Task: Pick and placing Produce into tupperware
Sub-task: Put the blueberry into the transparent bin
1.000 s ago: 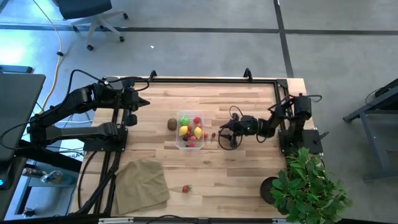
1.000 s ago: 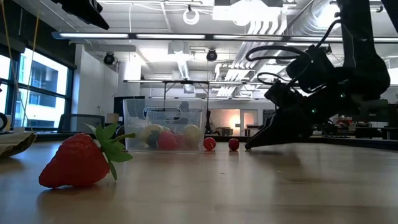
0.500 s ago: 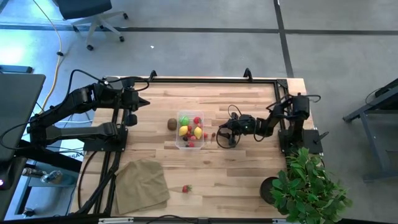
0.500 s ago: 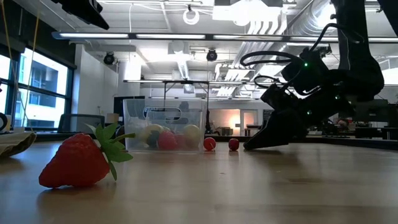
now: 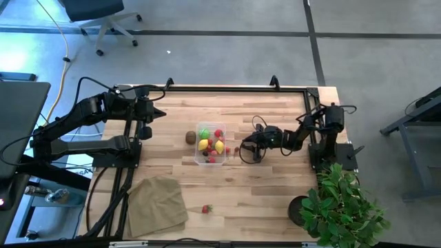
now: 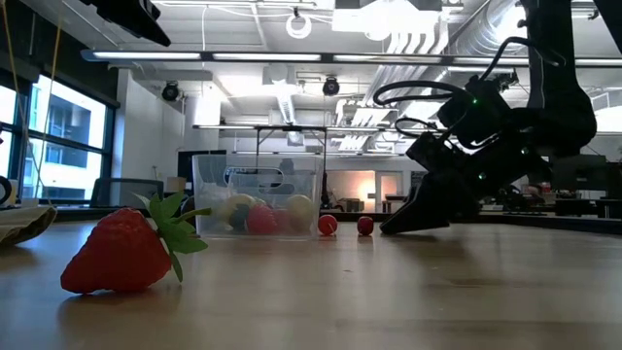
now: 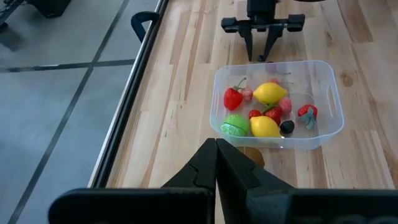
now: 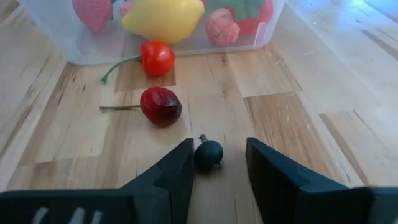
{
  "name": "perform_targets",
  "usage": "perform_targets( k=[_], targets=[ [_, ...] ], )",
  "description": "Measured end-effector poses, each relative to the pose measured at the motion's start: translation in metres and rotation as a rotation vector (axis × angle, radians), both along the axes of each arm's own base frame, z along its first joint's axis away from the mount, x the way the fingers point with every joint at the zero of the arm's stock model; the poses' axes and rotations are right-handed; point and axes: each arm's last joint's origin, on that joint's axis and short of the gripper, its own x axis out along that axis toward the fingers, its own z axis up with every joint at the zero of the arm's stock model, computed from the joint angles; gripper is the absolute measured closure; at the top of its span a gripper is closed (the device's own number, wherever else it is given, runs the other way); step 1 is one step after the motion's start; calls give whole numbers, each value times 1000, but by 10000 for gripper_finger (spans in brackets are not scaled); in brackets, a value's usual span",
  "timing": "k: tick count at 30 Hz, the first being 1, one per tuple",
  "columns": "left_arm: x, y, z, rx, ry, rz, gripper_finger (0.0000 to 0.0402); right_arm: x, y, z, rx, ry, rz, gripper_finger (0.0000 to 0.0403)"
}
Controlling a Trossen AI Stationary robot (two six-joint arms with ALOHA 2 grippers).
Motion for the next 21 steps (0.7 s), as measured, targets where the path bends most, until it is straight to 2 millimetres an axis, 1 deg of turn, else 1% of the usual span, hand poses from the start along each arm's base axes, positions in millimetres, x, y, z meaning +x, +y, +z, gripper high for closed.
perform_targets(
  k=[10,21],
  targets=[
    [0,0,0,0,0,0,401,-1,0,-1,-51,15,15,274],
    [0,0,0,0,0,0,401,-1,1,-2,-59,19,27,334]
  ],
)
